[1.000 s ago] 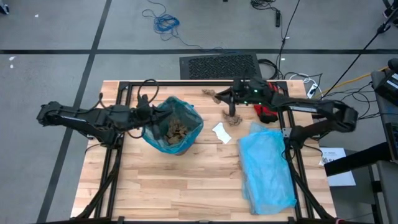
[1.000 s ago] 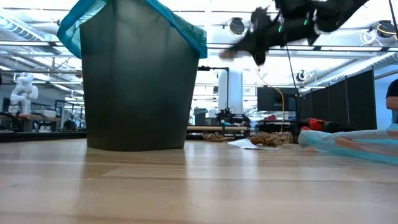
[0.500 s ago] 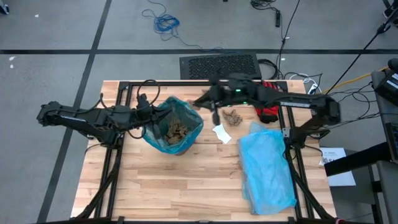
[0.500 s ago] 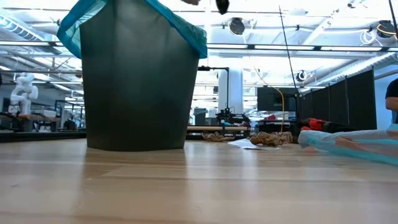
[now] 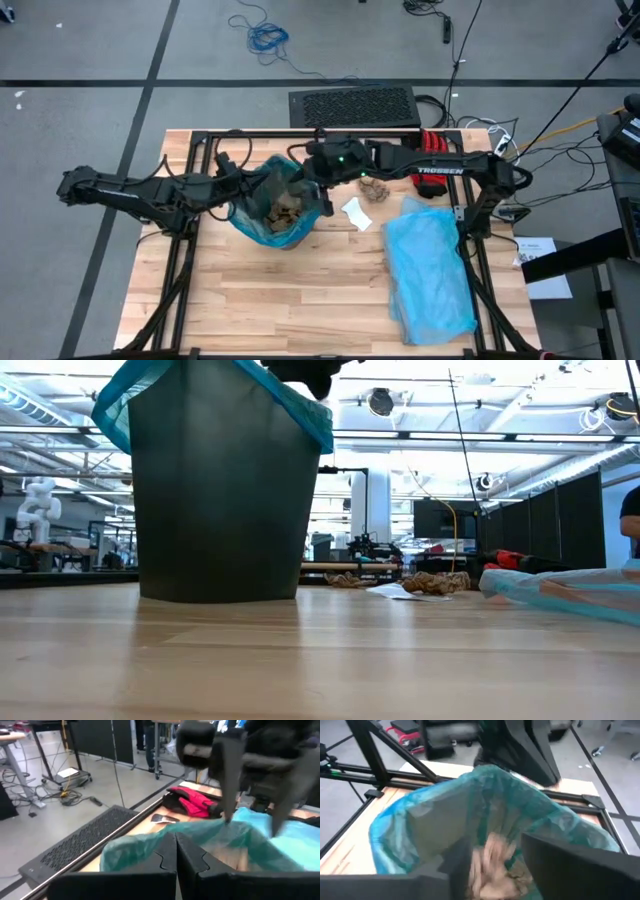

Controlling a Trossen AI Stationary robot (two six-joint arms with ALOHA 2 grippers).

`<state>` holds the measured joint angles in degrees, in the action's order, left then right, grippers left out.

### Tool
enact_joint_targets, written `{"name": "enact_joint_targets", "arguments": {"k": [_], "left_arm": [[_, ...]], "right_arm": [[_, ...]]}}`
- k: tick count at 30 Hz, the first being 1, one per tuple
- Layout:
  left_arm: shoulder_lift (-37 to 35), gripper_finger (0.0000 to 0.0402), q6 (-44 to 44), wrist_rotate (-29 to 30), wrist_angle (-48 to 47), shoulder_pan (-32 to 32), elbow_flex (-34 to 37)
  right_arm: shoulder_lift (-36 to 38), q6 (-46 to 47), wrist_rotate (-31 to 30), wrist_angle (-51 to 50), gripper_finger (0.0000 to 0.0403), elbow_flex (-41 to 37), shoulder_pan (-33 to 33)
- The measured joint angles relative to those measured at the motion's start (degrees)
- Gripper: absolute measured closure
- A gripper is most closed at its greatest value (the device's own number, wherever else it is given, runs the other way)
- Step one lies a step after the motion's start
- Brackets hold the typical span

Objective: Place trash/remove bag and relplace
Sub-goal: Put the brown napkin into the trash bin

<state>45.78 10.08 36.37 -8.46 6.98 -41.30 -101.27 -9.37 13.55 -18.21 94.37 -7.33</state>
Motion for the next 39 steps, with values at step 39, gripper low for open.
{"name": "enact_joint_targets", "arguments": {"k": [39], "left_arm": [[-0.7, 0.0401, 0.1, -1.9, 0.4, -0.6, 0.9]], "right_arm": [[7.6, 4.5, -18.2, -9.1, 0.0169, -45.4, -15.5]]}}
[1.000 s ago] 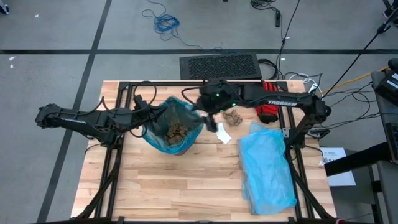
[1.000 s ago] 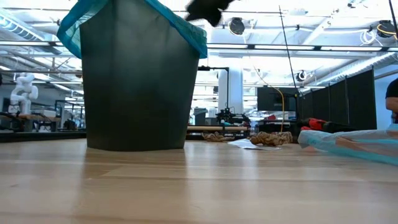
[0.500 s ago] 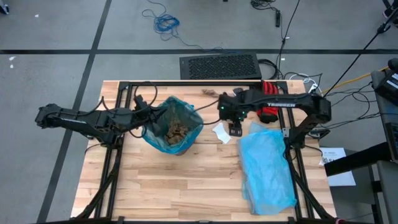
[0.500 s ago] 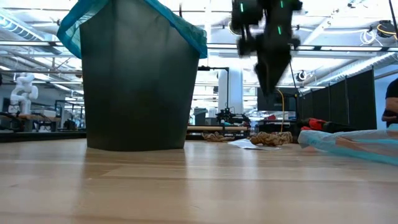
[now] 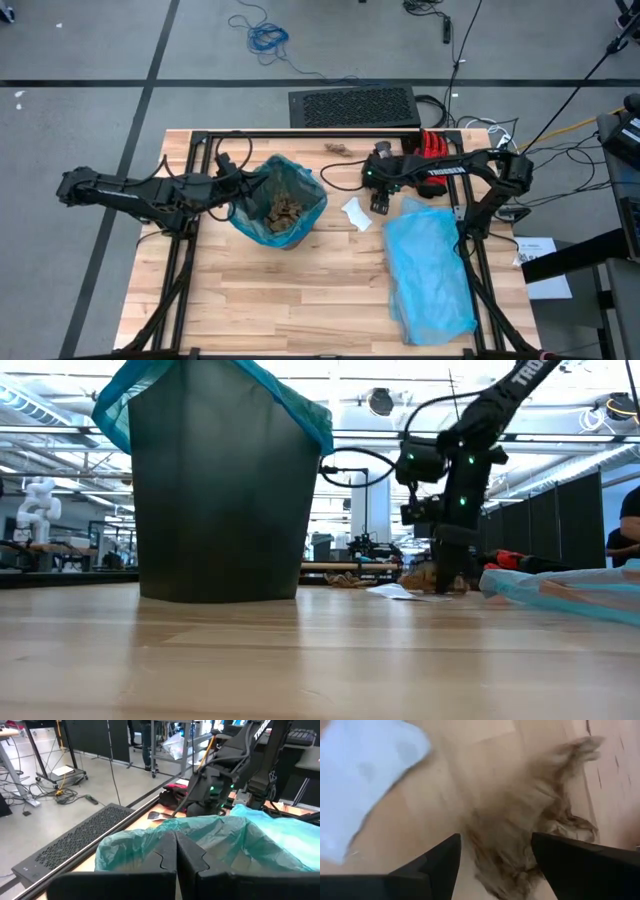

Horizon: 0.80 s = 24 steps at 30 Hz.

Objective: Place trash/remove bag and relplace
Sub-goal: Put the brown napkin into the trash bin

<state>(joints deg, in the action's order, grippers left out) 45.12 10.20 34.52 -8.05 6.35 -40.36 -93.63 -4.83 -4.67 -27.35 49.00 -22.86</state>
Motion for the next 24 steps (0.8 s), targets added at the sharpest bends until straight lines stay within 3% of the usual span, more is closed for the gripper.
{"name": "enact_joint_targets", "arguments": {"k": [5, 11, 17, 24], "left_arm": [[0.0, 0.0401, 0.0, 0.0, 0.2, 0.0, 0.0], [0.0, 0.0401, 0.1, 0.0, 0.3, 0.0, 0.0], [0.0, 0.0401, 1.1, 0.0, 0.3, 0.0, 0.0], [0.0, 0.0401, 0.1, 0.3, 0.1, 0.0, 0.0]], "right_arm": [[0.2, 1.6, 0.8, 3.2, 0.0215, -2.3, -1.4], [0.1, 2.2, 0.1, 3.9, 0.0378, -2.4, -1.8], [1.8, 3.4, 0.8, -0.5, 0.0395, 0.1, -0.9], [12.1, 3.4, 5.1, -2.9, 0.0401, 5.7, 0.9]]}}
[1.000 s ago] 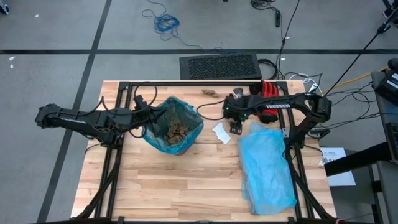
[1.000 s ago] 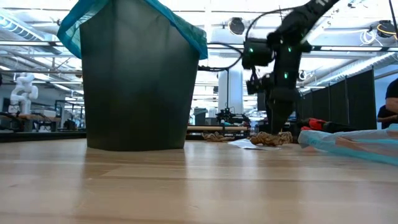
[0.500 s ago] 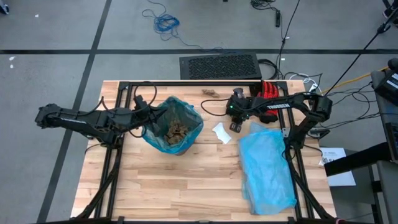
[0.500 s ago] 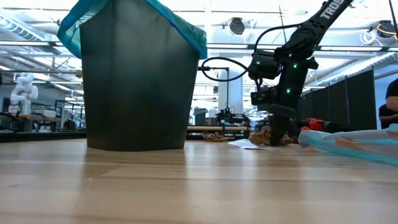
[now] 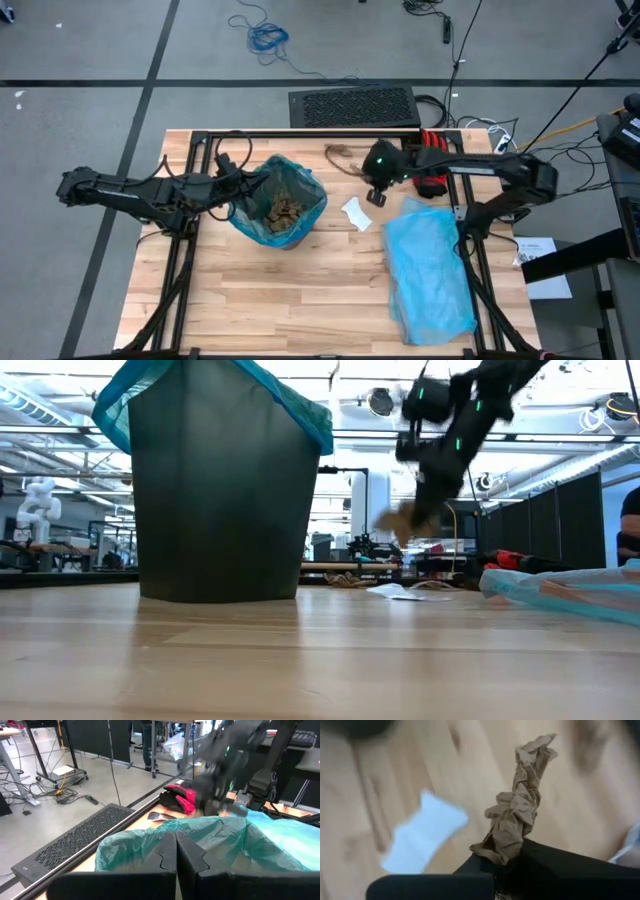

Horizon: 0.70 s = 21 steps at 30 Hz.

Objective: Place trash/remove bag and relplace
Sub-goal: Put the brown napkin into the trash bin

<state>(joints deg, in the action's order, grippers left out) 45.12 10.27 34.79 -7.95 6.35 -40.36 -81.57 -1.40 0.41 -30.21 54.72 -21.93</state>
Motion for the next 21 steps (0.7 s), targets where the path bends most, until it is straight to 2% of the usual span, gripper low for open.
{"name": "enact_joint_targets", "arguments": {"k": [3, 9, 15, 21], "left_arm": [[0.0, 0.0401, -0.1, 0.2, 0.0, 0.0, 0.0], [0.0, 0.0401, -0.6, 0.4, -0.1, 0.0, 0.0], [0.0, 0.0401, -0.6, 3.2, 1.0, 0.0, 0.0], [0.0, 0.0401, -3.2, 4.6, 4.1, 0.0, 0.0]], "right_arm": [[4.7, -0.1, 0.7, -2.0, 0.0401, 4.6, 0.6], [7.9, 0.1, 10.0, 0.2, 0.0402, 16.9, 3.1], [1.4, -4.7, 11.5, 2.1, 0.0403, 29.1, 9.5], [-8.3, -7.7, 16.9, 2.5, 0.0403, 37.4, 13.2]]}}
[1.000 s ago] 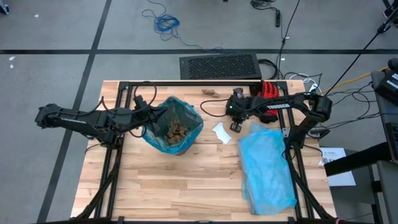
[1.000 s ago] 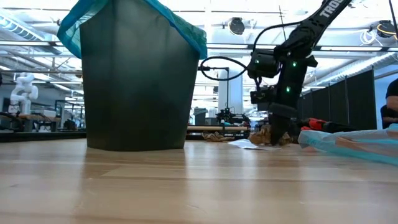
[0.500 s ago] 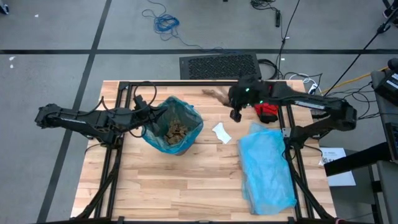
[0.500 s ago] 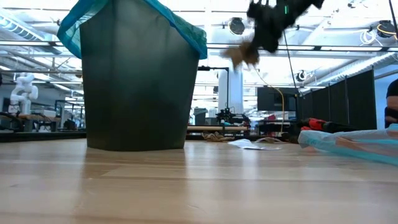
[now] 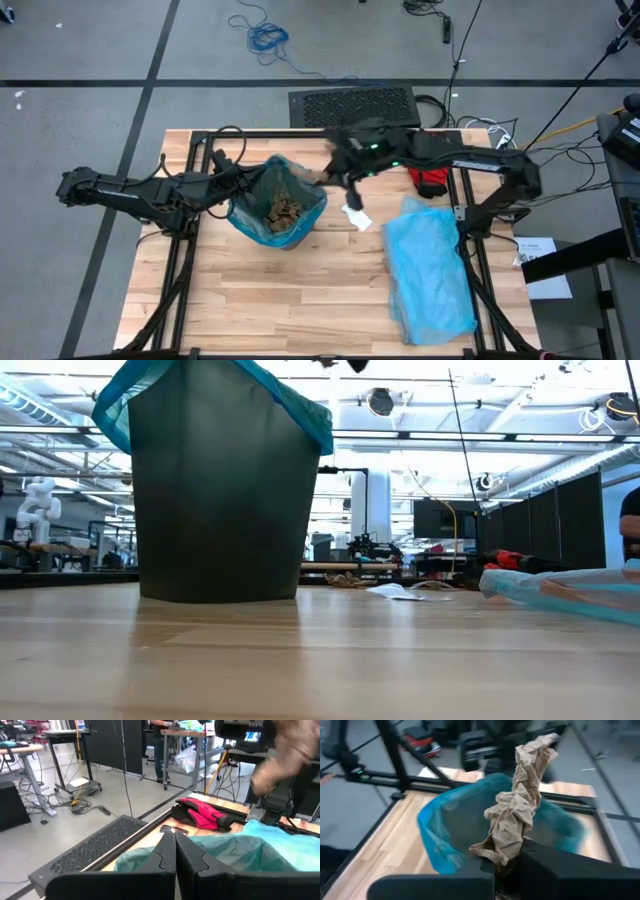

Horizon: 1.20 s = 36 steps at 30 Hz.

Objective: Place trash/remove bag and relplace
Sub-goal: Put the brown napkin into the trash bin

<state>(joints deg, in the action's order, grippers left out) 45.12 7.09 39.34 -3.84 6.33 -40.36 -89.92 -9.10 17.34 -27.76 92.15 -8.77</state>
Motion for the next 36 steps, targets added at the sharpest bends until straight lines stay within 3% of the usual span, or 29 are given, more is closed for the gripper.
{"name": "enact_joint_targets", "arguments": {"k": [9, 21, 23, 27, 29, 31, 36], "left_arm": [[0.0, 0.0401, 0.0, 0.1, -0.1, 0.0, 0.0], [0.0, 0.0401, -0.4, -0.1, -0.3, 0.0, 0.0], [0.0, 0.0401, -0.3, 0.0, 0.1, 0.0, 0.0], [-0.1, 0.0401, 0.5, 0.2, 2.8, 0.2, 0.0], [-0.8, 0.0401, -0.1, 0.2, 3.1, 0.2, 0.0], [-1.7, 0.0401, -1.1, 0.2, 3.0, 0.2, 0.0], [-2.2, 0.0401, -1.6, 0.2, 1.8, 0.2, 0.0]], "right_arm": [[-10.6, 0.8, 2.4, -0.5, 0.0375, 5.4, 1.0], [-11.0, -1.3, 1.8, 1.6, 0.0200, 6.0, 0.9], [-10.5, -3.1, -2.8, -0.3, 0.0185, 6.0, 0.4], [-7.4, -6.6, -20.3, -7.3, 0.0215, 6.1, -1.9], [-6.3, -7.8, -23.0, -11.1, 0.0250, 6.1, -4.4], [-6.1, -9.3, -20.4, -15.2, 0.0289, 5.4, -8.0], [-6.8, -10.4, -3.4, -17.2, 0.0362, -3.0, -19.4]]}}
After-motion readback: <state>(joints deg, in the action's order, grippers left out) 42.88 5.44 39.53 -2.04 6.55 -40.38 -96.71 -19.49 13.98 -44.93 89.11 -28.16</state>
